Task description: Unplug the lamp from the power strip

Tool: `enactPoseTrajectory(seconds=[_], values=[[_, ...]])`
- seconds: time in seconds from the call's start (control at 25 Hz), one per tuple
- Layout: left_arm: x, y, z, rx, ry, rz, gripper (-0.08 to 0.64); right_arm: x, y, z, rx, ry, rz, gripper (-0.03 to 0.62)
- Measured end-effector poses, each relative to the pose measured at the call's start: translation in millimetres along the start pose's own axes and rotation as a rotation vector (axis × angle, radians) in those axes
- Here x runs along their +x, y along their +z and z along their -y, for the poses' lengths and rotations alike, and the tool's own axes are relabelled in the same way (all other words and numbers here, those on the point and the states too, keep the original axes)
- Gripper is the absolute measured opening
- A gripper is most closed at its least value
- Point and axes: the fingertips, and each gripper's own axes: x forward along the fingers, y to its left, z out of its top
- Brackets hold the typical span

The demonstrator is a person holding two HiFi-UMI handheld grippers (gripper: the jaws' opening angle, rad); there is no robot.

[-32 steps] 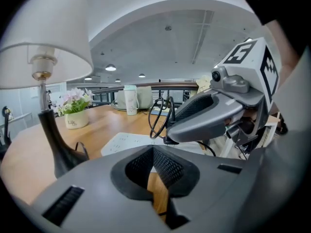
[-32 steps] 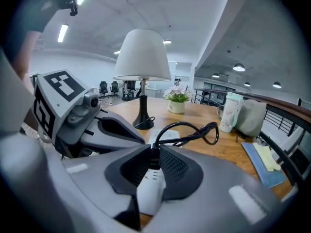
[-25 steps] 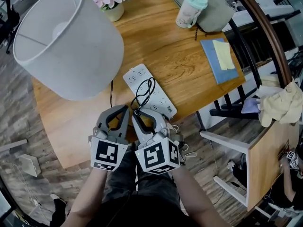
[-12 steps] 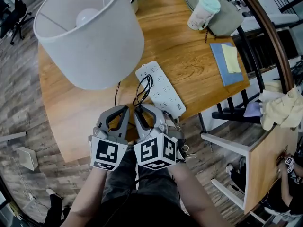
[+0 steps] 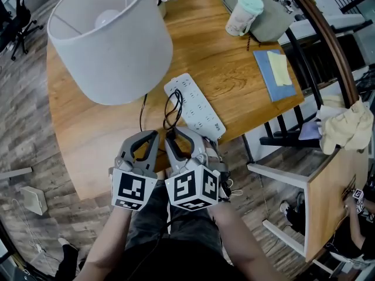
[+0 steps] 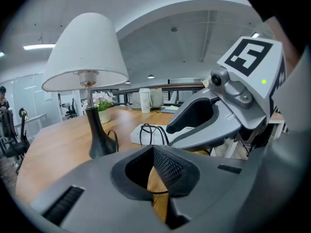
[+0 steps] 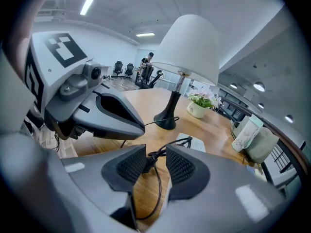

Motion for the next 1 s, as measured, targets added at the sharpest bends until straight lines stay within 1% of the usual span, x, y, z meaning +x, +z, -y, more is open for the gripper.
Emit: enactPoseTrajectory(seconds=[0.32, 0.36, 0.44, 0.48, 0.56, 0.76, 0.88, 1.0], values=[[-4.9, 19.3, 14.0, 0.021, -0.022, 0.051, -0.003, -26.2, 12.7, 12.5, 0.018, -0.067, 0.076, 0.124], [-5.5, 22.6, 16.0, 0.021, -0.026, 0.061, -0.003, -30.9, 14.3, 15.1, 0.022, -0.08, 0.086, 0.114], [-6.7, 29.2, 19.3, 0.019, -0.035, 0.082, -0.003, -40.6, 17.0, 22.0, 0.03, -0.118, 0.106, 0.046], [-7.4, 32.5, 20.6, 0.015, -0.039, 0.093, -0.003, -45.3, 18.0, 25.8, 0.036, -0.138, 0.118, 0.033], [-8.9, 39.6, 22.1, 0.002, -0.045, 0.118, -0.003, -54.5, 19.0, 34.2, 0.059, -0.175, 0.144, 0.01], [-14.6, 59.5, 19.5, -0.033, -0.048, 0.179, -0.003, -74.7, 18.3, 53.2, 0.165, -0.217, 0.189, 0.008], [-19.4, 70.9, 15.4, -0.075, -0.049, 0.22, -0.003, -85.9, 17.6, 61.5, 0.21, -0.237, 0.207, 0.008], [-24.4, 82.0, 11.6, -0.122, -0.057, 0.262, -0.003, -97.5, 24.2, 70.5, 0.256, -0.25, 0.253, 0.008]])
